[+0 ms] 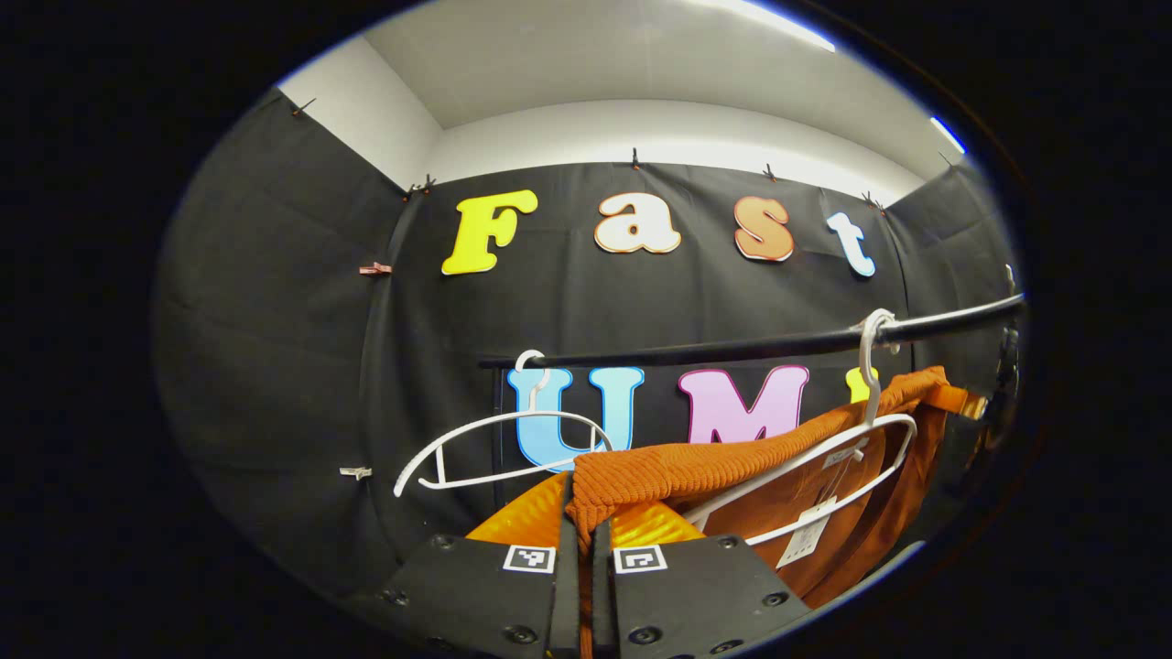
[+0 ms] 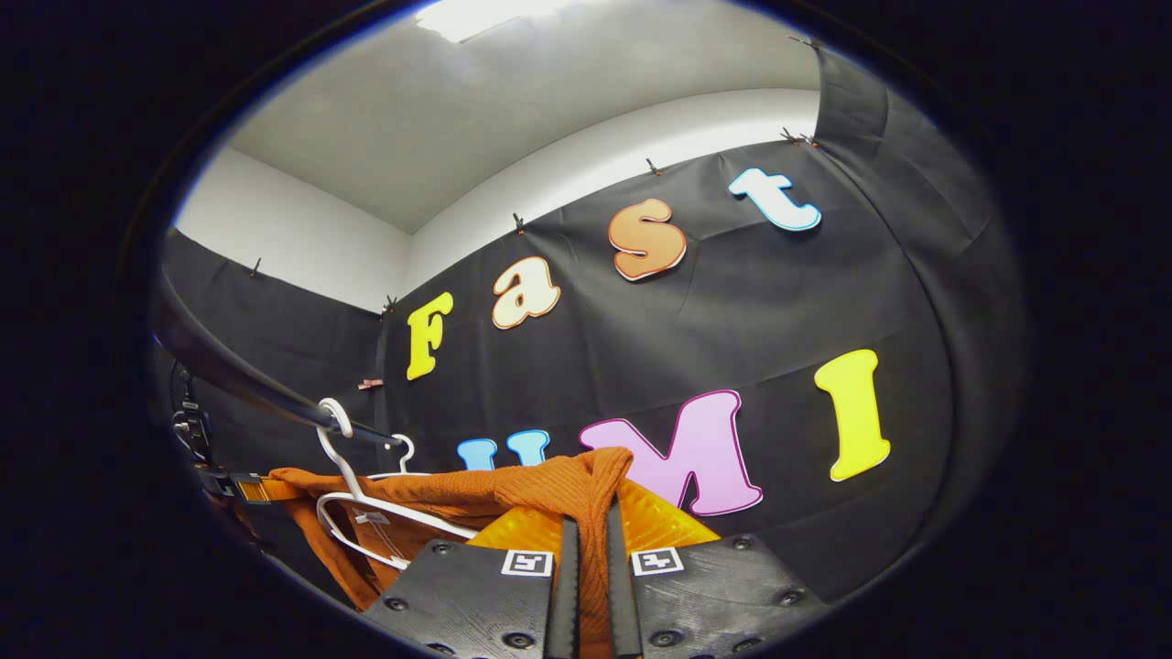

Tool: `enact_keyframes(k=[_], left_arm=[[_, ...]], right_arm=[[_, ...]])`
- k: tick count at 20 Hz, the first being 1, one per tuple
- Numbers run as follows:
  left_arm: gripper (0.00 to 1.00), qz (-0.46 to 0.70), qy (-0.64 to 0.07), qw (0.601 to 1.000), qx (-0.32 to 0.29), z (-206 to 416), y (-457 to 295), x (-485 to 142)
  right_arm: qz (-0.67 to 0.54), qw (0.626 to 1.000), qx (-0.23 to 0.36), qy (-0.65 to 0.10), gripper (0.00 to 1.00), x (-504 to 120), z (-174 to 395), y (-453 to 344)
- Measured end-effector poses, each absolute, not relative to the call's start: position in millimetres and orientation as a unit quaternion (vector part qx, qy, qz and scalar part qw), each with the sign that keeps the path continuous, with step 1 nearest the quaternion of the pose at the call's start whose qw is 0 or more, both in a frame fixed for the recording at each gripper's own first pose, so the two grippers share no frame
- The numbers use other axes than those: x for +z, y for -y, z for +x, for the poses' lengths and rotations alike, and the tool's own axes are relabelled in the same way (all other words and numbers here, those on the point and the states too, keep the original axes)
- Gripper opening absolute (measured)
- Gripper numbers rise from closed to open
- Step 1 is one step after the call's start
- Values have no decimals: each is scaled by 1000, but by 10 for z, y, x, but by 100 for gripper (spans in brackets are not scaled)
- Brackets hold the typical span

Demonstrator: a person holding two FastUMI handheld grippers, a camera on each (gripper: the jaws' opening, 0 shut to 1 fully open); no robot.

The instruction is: Grasp the clothes on the hanger with both hands and then place them into the laundry hamper below.

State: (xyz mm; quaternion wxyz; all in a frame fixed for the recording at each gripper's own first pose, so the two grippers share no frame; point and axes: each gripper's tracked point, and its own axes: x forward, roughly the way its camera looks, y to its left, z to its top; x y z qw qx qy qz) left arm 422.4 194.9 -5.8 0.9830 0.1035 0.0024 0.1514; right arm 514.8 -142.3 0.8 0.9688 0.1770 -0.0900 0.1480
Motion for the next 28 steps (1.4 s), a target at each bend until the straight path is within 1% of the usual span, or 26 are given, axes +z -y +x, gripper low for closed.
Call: enact_keyframes(k=[2, 6, 7, 8, 9, 10, 13, 17, 20, 23, 28], left_arm=[[8, 86, -39, 984, 153, 4271, -2083, -304], [9, 44, -80, 980, 176, 4211, -2386, -671], [9, 26, -88, 980, 177, 4213, -2422, -759], [9, 10, -96, 980, 177, 4224, -2422, -840], [9, -3, -101, 979, 176, 4228, -2397, -939], [9, -8, -107, 979, 172, 4243, -2319, -1039], [9, -13, -129, 979, 157, 4265, -1980, -1404], [9, -22, -151, 977, 149, 4104, -1617, -1729], [9, -35, -168, 974, 148, 3980, -1489, -1815], [9, -45, -179, 972, 146, 3859, -1356, -1902], [9, -41, -205, 971, 117, 3717, -1059, -2065]], right_arm=[[159, 972, 150, 82, 12, 18, 5237, 1327], [135, 969, 191, 77, 12, 94, 5305, 971], [128, 970, 192, 72, 17, 63, 5338, 966], [127, 972, 189, 66, 12, 20, 5367, 981], [128, 974, 178, 60, 12, -44, 5409, 1035], [126, 978, 158, 51, 17, -135, 5456, 1124], [111, 989, 98, 10, 17, -548, 5490, 1456], [139, 988, 56, -42, 17, -1045, 5307, 1698], [123, 989, 25, -75, 17, -1409, 5128, 1767], [102, 988, 37, -114, 17, -1730, 4856, 1630], [96, 978, 96, -157, 17, -1930, 4389, 1229]])
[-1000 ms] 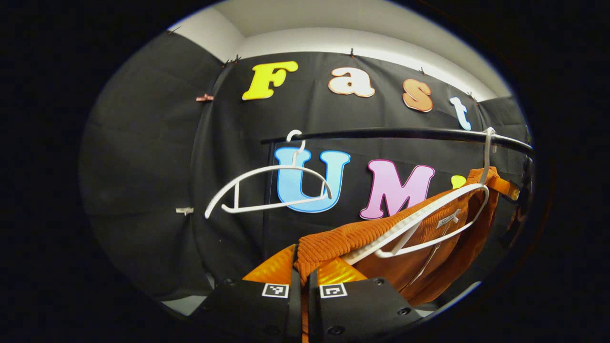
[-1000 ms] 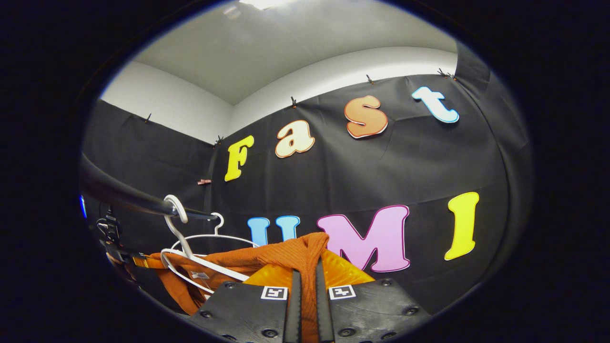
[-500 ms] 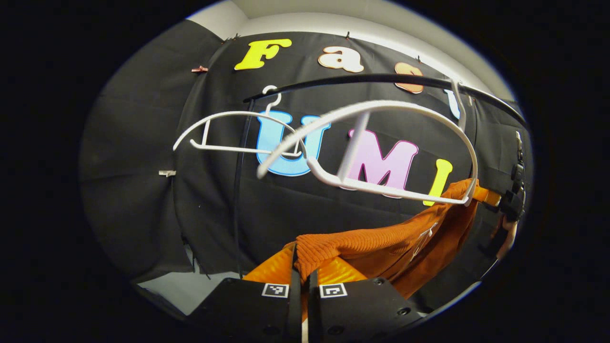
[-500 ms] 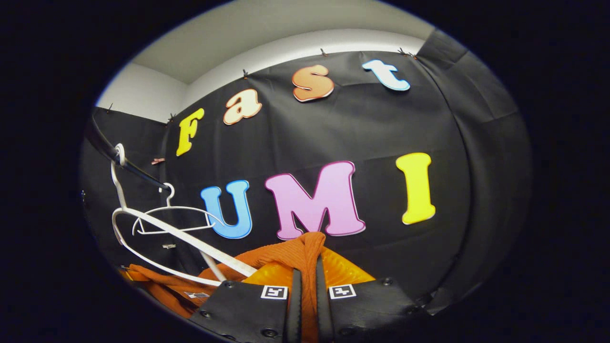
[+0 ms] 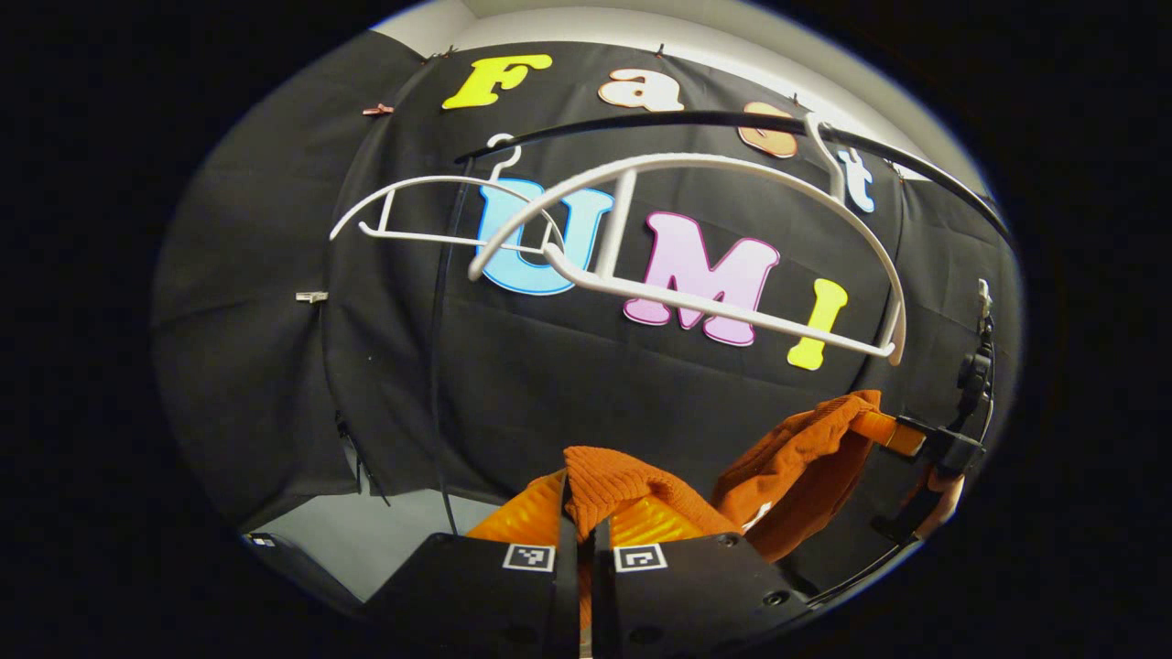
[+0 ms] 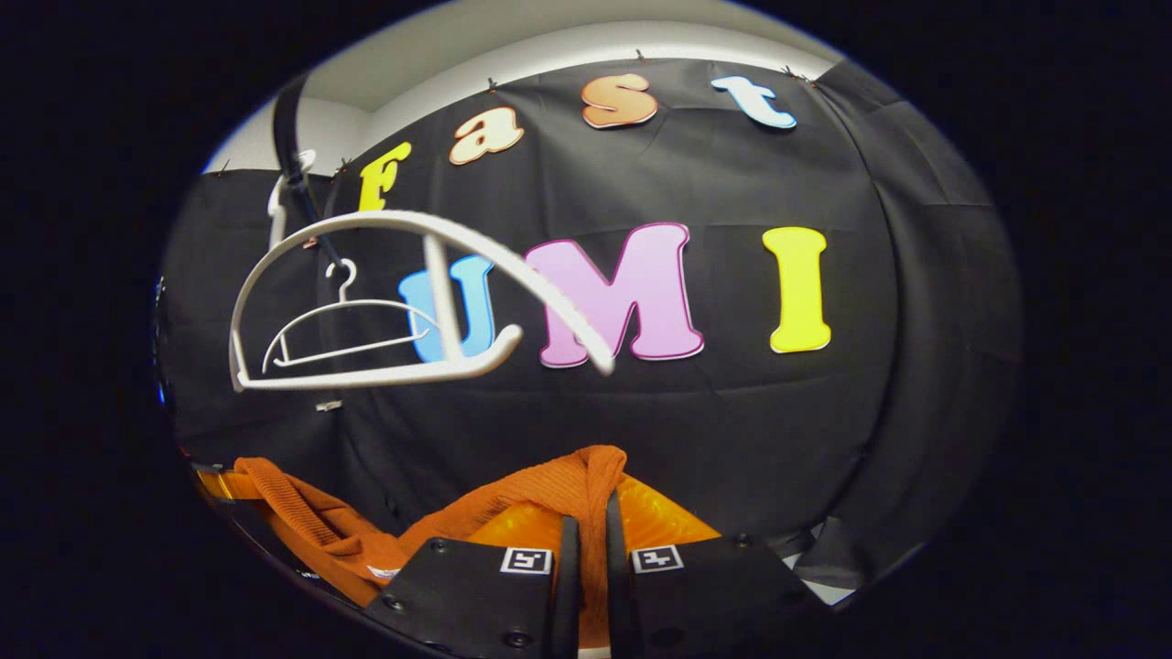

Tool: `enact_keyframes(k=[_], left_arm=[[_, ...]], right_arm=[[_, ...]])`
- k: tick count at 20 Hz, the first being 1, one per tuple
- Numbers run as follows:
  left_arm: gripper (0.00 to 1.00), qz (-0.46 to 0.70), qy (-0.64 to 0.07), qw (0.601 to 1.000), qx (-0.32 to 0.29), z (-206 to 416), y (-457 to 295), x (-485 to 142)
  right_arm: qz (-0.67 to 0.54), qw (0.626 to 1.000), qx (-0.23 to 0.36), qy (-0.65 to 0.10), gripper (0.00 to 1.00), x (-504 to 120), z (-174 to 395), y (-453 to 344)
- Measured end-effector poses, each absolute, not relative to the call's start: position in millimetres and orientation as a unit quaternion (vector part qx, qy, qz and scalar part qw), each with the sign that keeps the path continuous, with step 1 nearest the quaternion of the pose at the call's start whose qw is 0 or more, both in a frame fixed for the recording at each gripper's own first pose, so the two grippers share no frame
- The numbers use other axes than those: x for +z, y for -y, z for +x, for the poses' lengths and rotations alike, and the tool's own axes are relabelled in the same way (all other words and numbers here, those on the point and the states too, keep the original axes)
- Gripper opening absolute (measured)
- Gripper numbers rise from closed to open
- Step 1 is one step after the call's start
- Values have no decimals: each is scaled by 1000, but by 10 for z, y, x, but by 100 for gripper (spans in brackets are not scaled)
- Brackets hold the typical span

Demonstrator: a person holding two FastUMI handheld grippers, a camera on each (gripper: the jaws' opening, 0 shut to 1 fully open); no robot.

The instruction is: Grasp the clothes on the hanger with both hands and then place them into the laundry hamper below.

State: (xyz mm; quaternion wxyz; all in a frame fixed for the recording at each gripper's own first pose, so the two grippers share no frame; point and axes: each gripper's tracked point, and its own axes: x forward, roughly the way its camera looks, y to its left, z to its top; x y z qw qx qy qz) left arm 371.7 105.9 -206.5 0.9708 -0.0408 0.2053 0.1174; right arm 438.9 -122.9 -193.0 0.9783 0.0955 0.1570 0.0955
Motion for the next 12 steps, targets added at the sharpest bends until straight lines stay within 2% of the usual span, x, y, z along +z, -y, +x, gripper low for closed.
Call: enact_keyframes(k=[12], left_arm=[[10, -34, -260, 962, 81, 3579, -571, -2477]], right_arm=[[124, 928, 230, -267, 17, -2352, 3430, 134]])
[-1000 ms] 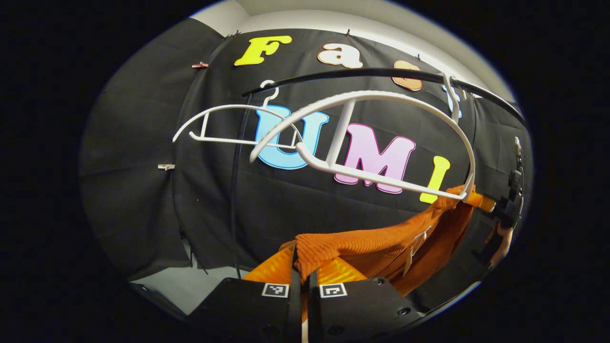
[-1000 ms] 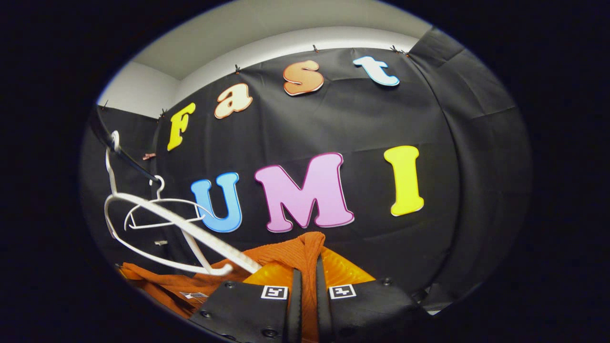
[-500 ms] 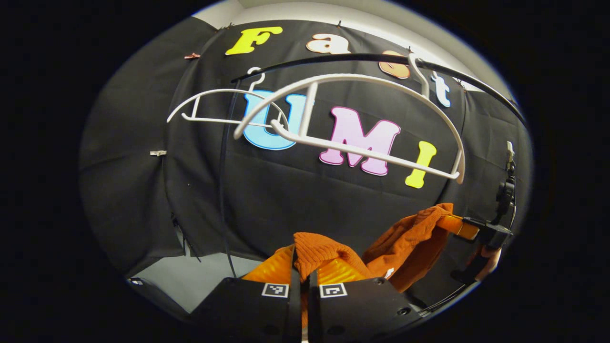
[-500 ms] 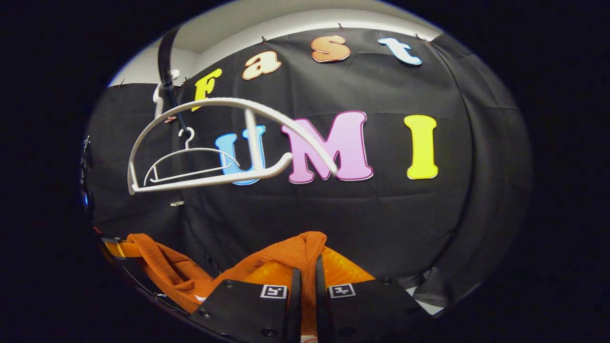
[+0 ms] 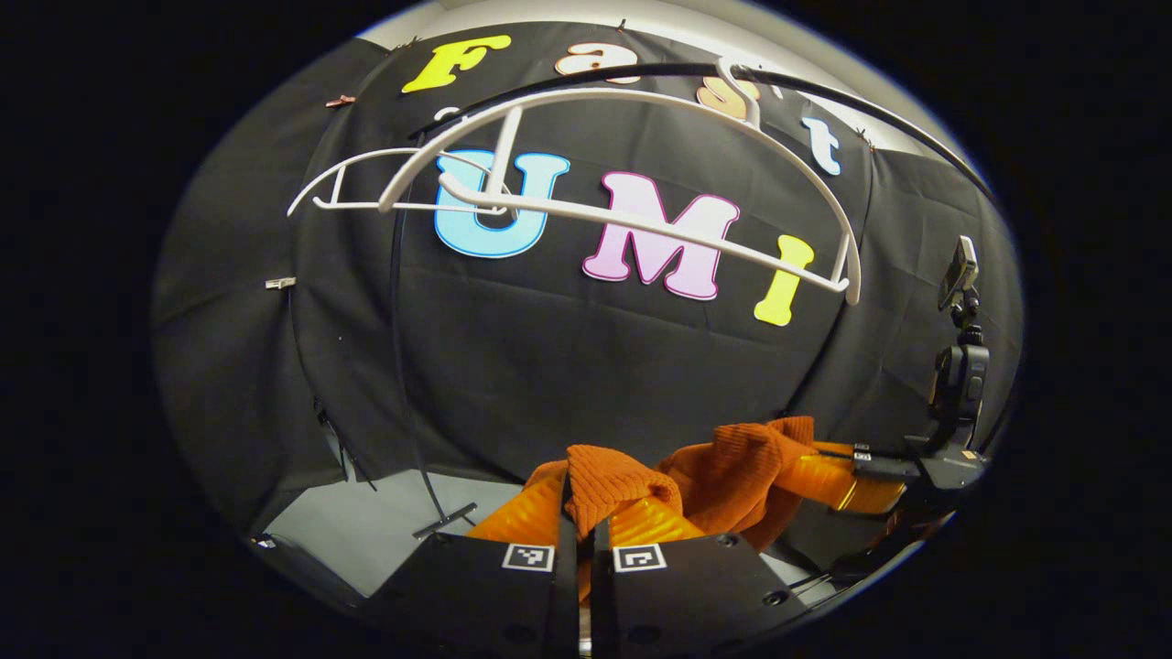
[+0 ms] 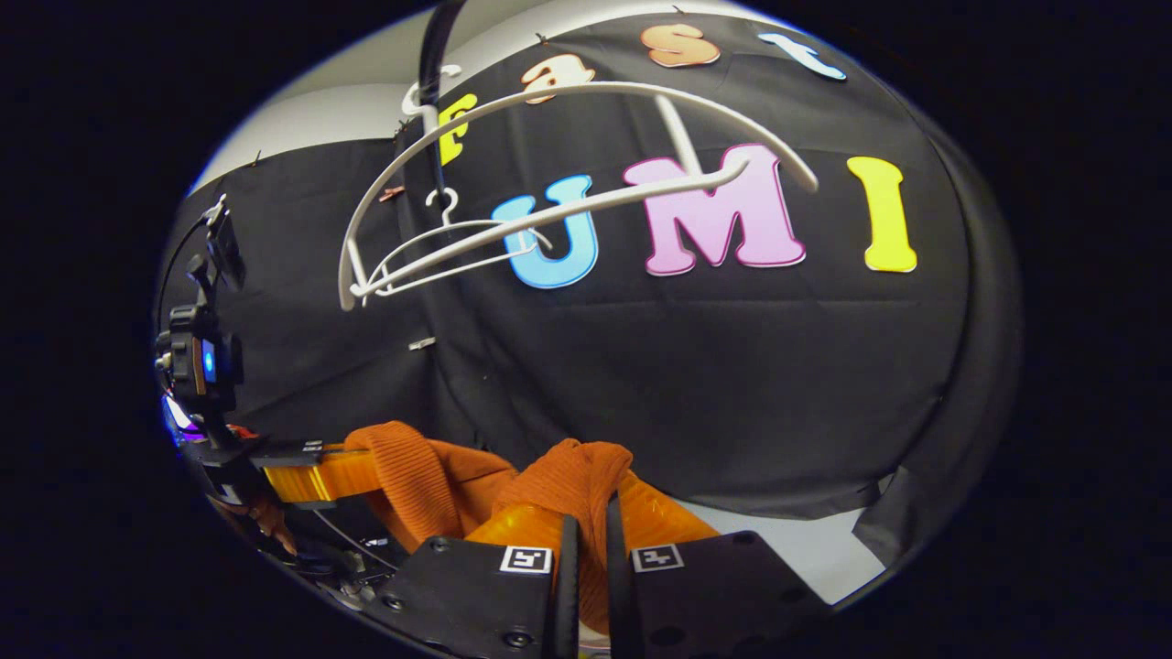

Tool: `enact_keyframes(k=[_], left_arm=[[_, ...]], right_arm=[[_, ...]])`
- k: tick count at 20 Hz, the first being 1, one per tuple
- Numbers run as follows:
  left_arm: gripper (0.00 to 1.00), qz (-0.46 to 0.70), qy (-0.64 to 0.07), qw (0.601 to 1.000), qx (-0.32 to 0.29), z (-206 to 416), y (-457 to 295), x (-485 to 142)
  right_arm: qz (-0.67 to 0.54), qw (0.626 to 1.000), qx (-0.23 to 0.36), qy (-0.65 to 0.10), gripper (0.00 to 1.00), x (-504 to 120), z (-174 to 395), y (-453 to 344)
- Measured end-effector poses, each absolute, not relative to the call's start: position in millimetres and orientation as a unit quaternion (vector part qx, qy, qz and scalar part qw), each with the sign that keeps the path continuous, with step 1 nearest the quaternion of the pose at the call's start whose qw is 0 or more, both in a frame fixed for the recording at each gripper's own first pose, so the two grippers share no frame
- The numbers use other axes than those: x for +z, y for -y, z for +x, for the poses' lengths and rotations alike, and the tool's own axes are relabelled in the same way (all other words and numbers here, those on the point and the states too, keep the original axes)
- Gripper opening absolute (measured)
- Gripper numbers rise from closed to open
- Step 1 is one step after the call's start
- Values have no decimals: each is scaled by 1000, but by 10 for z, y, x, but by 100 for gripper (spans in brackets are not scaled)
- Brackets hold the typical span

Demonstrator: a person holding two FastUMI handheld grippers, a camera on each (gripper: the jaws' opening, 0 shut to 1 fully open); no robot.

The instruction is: Grasp the clothes on the hanger with both hands and then place them into the laundry hamper below.

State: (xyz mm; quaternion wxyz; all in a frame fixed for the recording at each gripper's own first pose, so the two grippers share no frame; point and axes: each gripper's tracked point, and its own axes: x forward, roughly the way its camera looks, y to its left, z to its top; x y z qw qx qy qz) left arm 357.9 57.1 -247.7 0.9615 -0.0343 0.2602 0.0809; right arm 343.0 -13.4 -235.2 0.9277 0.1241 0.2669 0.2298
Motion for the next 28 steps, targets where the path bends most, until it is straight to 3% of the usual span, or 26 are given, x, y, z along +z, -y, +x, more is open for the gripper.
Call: enact_keyframes(k=[7, 8, 9, 10, 11, 13, 14, 16, 17, 21, 28], left_arm=[[10, -33, -292, 954, 66, 3566, -368, -2714], [9, -30, -295, 953, 60, 3570, -330, -2728], [10, -21, -298, 953, 57, 3574, -320, -2739], [10, -14, -302, 952, 57, 3572, -329, -2748], [10, -13, -306, 951, 53, 3572, -331, -2791], [13, -5, -329, 943, 52, 3556, -394, -2926], [31, 17, -348, 935, 66, 3501, -518, -3027], [98, 55, -371, 922, 95, 3448, -773, -3121], [94, 62, -380, 917, 103, 3349, -820, -3151], [95, 62, -405, 907, 94, 3197, -845, -3260], [95, 8, -357, 930, 91, 3339, -828, -2890]], right_arm=[[115, 913, 255, -298, 17, -2555, 3248, -139], [107, 912, 259, -299, 23, -2529, 3198, -114], [99, 912, 261, -299, 23, -2545, 3201, -119], [90, 913, 262, -299, 14, -2558, 3207, -101], [81, 914, 259, -301, 24, -2579, 3215, -61], [65, 913, 253, -312, 28, -2673, 3221, 8], [53, 913, 246, -320, 47, -2744, 3220, 56], [27, 911, 236, -336, 85, -2889, 3181, 156], [23, 910, 234, -342, 96, -2931, 3152, 177], [35, 906, 244, -345, 98, -2916, 3141, 145], [58, 913, 235, -328, 99, -2778, 3242, 173]])
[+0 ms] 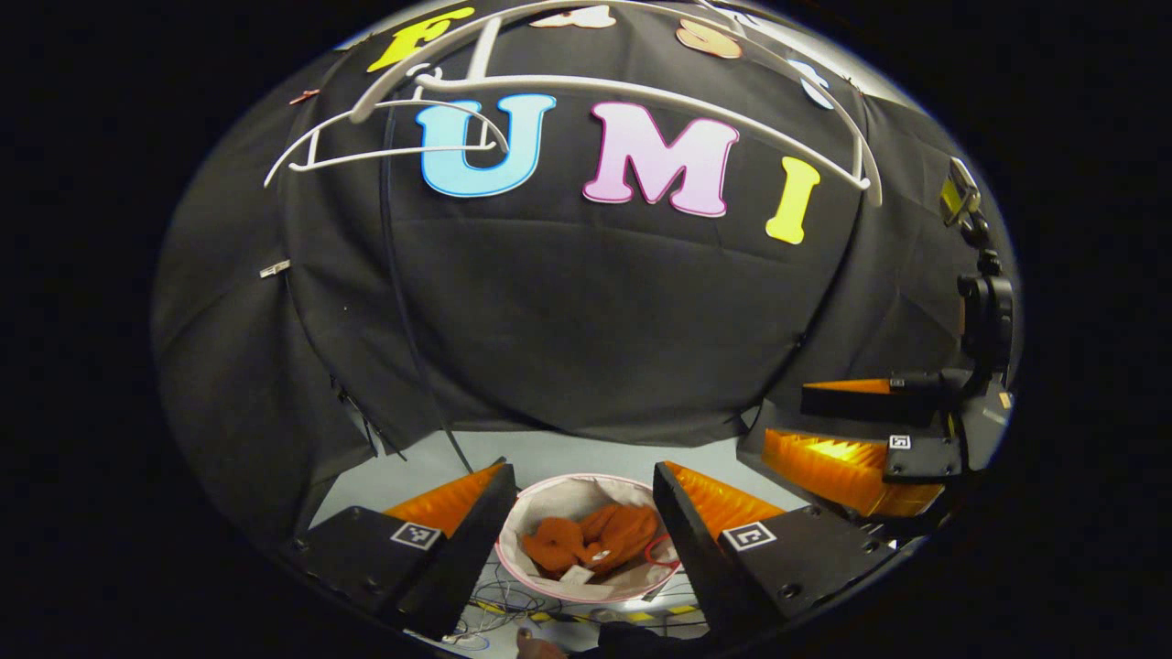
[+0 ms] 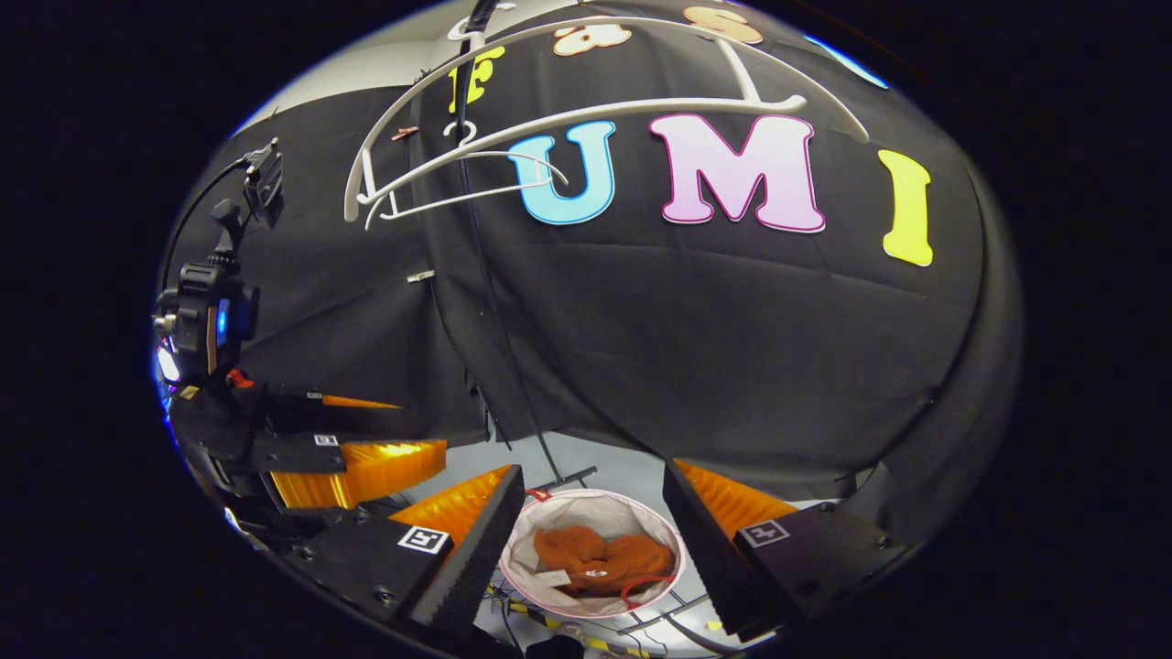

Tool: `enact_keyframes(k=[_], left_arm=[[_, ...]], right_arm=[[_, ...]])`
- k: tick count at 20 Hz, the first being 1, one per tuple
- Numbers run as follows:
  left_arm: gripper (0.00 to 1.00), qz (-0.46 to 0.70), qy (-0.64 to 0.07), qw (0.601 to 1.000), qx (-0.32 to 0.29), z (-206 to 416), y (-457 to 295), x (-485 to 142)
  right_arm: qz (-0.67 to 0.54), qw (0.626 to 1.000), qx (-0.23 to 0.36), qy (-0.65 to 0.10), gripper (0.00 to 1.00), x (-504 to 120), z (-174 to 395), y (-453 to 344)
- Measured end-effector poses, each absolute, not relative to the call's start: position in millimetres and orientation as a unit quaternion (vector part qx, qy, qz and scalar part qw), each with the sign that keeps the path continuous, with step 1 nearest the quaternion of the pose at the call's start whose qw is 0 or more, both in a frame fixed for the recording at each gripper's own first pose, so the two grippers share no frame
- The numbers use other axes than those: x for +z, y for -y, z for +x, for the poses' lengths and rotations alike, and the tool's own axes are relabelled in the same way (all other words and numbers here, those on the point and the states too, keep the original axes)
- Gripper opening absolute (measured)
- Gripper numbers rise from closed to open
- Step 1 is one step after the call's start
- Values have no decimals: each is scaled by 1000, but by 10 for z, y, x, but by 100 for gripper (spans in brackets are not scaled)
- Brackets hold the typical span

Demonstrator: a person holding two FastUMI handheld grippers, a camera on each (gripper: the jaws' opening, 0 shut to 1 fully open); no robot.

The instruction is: Grasp the clothes on the hanger with both hands and then place them into the laundry hamper below.

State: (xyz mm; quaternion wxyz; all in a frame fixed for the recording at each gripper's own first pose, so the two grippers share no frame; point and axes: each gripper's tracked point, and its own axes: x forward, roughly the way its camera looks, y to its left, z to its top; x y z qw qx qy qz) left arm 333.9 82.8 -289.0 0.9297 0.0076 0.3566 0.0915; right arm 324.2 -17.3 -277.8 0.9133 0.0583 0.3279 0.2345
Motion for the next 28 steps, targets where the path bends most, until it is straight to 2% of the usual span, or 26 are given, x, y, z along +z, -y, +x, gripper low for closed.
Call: enact_keyframes(k=[7, 17, 22, 28], left_arm=[[95, -2, -342, 934, 101, 3273, -894, -2779], [95, -22, -305, 949, 78, 3084, -834, -2412], [95, -17, -266, 962, 54, 2829, -834, -1994], [95, -7, -223, 975, 23, 2215, -922, -1460]], right_arm=[[65, 914, 233, -326, 99, -2713, 3230, 121], [65, 927, 219, -296, 99, -2390, 3068, 36], [68, 943, 190, -264, 98, -2016, 2814, -26], [77, 963, 153, -209, 98, -1456, 2297, -227]])
